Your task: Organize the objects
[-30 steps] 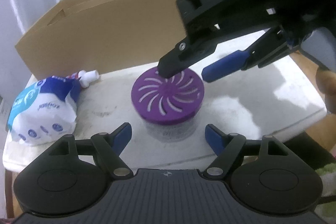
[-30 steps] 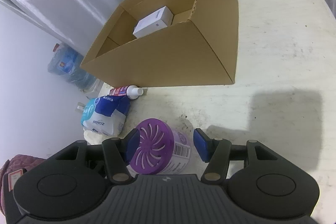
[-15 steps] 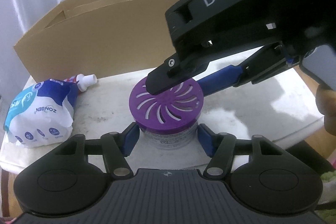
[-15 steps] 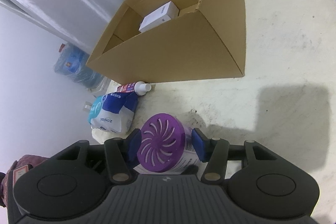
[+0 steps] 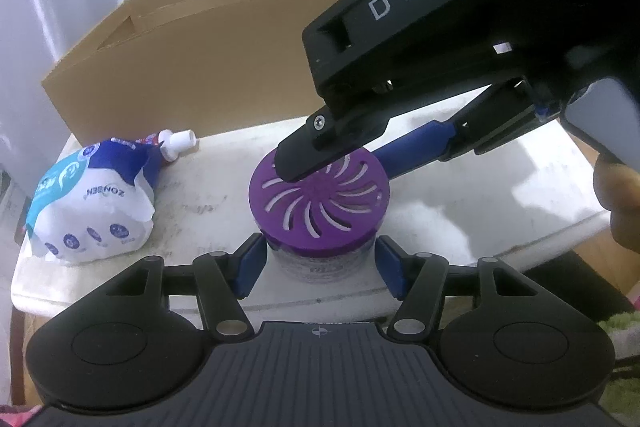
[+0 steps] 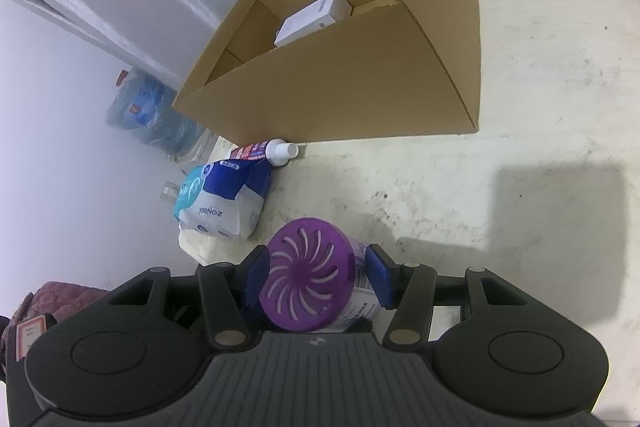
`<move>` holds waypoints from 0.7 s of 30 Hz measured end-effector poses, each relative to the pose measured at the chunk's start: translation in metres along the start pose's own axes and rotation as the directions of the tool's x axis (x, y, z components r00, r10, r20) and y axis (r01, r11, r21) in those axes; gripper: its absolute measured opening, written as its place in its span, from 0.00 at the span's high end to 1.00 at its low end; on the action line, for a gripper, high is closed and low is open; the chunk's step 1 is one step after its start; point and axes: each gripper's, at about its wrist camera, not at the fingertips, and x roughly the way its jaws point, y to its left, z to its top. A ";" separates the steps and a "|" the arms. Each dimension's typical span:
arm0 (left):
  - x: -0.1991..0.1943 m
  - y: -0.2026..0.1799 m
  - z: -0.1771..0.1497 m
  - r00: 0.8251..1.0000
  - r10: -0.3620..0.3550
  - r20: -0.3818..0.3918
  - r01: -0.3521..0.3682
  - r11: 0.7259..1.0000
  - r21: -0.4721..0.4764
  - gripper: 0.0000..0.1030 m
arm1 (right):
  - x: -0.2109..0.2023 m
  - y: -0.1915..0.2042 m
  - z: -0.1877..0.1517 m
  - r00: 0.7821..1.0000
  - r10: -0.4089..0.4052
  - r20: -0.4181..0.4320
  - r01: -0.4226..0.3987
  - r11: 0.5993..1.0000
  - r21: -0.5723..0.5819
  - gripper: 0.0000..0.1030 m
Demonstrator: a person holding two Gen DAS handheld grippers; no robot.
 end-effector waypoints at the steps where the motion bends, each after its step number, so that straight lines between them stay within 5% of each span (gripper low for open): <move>1: -0.001 0.000 -0.001 1.000 -0.001 -0.001 0.001 1.000 -0.001 0.42 | 0.001 0.001 0.000 1.000 -0.001 0.000 0.001 1.000 -0.003 0.45; 21: -0.002 0.000 -0.007 1.000 0.005 -0.021 -0.006 1.000 -0.021 0.32 | -0.004 0.001 0.001 1.000 -0.018 0.013 0.018 1.000 -0.020 0.45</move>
